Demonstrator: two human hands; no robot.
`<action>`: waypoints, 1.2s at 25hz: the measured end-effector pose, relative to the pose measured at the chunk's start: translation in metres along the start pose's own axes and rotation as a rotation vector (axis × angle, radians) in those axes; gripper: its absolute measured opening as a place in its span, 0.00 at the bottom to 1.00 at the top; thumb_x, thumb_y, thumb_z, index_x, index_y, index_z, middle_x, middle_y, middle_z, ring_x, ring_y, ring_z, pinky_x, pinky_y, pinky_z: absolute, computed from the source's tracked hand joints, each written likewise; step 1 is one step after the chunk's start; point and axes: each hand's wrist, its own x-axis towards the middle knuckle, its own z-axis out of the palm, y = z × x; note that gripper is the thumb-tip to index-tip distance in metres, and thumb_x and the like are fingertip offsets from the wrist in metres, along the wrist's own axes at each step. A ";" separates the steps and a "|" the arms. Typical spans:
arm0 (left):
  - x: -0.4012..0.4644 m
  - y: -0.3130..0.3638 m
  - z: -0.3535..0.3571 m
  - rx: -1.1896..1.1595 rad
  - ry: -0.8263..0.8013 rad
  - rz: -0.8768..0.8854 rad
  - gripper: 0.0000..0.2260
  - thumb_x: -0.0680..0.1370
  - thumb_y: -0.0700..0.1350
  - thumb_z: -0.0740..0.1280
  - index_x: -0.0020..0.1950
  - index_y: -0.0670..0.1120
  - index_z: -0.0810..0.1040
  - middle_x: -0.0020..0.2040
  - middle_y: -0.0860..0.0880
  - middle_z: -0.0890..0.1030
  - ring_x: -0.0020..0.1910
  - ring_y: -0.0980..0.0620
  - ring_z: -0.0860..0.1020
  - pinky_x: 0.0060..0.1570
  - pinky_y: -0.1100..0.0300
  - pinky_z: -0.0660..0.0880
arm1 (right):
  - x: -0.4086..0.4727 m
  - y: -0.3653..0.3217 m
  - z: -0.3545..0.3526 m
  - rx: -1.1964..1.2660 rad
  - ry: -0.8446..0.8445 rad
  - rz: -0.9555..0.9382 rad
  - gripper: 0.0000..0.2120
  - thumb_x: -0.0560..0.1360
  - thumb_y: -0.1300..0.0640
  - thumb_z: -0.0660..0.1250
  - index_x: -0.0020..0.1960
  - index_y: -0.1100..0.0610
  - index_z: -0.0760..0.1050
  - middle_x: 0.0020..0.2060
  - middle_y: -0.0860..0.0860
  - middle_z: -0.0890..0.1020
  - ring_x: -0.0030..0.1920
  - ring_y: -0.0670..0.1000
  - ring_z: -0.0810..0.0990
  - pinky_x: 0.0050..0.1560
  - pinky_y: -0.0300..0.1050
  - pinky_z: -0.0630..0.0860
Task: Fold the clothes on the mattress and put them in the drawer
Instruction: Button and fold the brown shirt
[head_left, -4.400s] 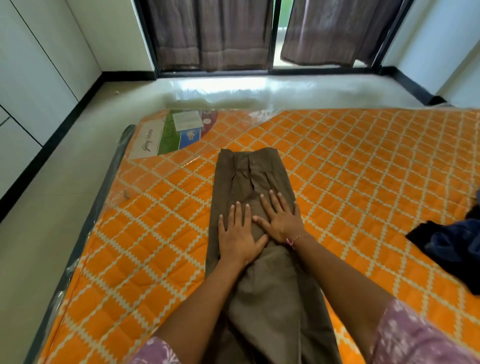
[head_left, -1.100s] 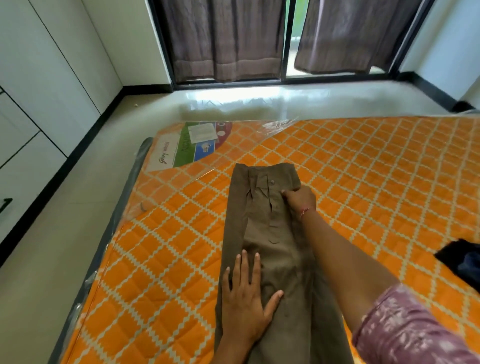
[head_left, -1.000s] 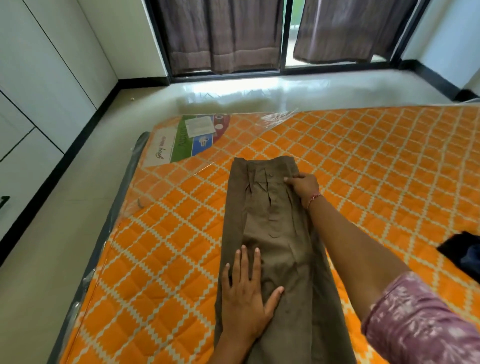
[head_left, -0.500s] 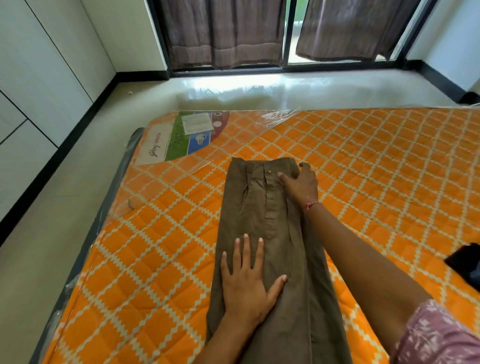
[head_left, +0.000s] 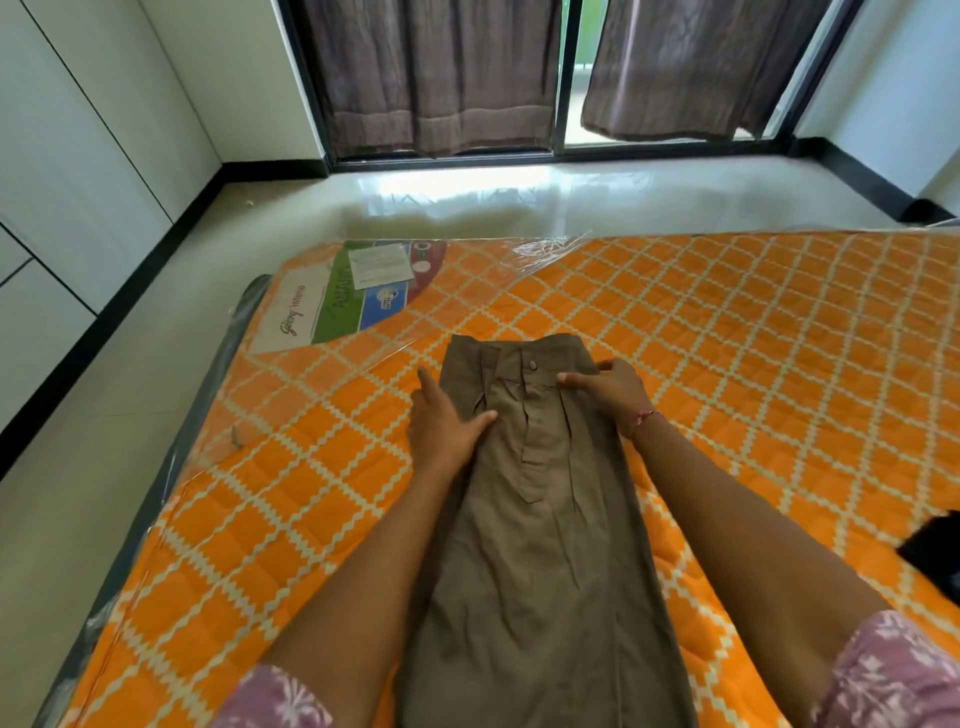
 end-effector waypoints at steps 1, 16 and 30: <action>0.013 0.010 -0.001 -0.253 -0.055 -0.086 0.52 0.71 0.52 0.74 0.77 0.43 0.37 0.76 0.40 0.56 0.73 0.40 0.61 0.68 0.48 0.65 | 0.004 -0.003 -0.007 0.164 -0.117 0.132 0.21 0.68 0.56 0.77 0.56 0.64 0.76 0.59 0.61 0.79 0.55 0.59 0.79 0.55 0.54 0.76; -0.050 0.026 -0.095 -0.633 -0.273 0.175 0.14 0.72 0.25 0.61 0.43 0.42 0.79 0.29 0.57 0.81 0.33 0.61 0.79 0.39 0.65 0.76 | -0.130 -0.004 -0.052 0.240 -0.098 -0.474 0.15 0.70 0.74 0.68 0.49 0.58 0.83 0.34 0.40 0.84 0.36 0.35 0.79 0.39 0.33 0.76; -0.201 -0.014 -0.046 0.232 0.036 -0.054 0.28 0.75 0.63 0.63 0.68 0.45 0.68 0.64 0.44 0.71 0.63 0.43 0.71 0.56 0.49 0.72 | -0.223 0.064 -0.054 -0.697 0.111 -0.551 0.18 0.78 0.46 0.63 0.62 0.57 0.75 0.54 0.55 0.79 0.54 0.57 0.77 0.44 0.44 0.70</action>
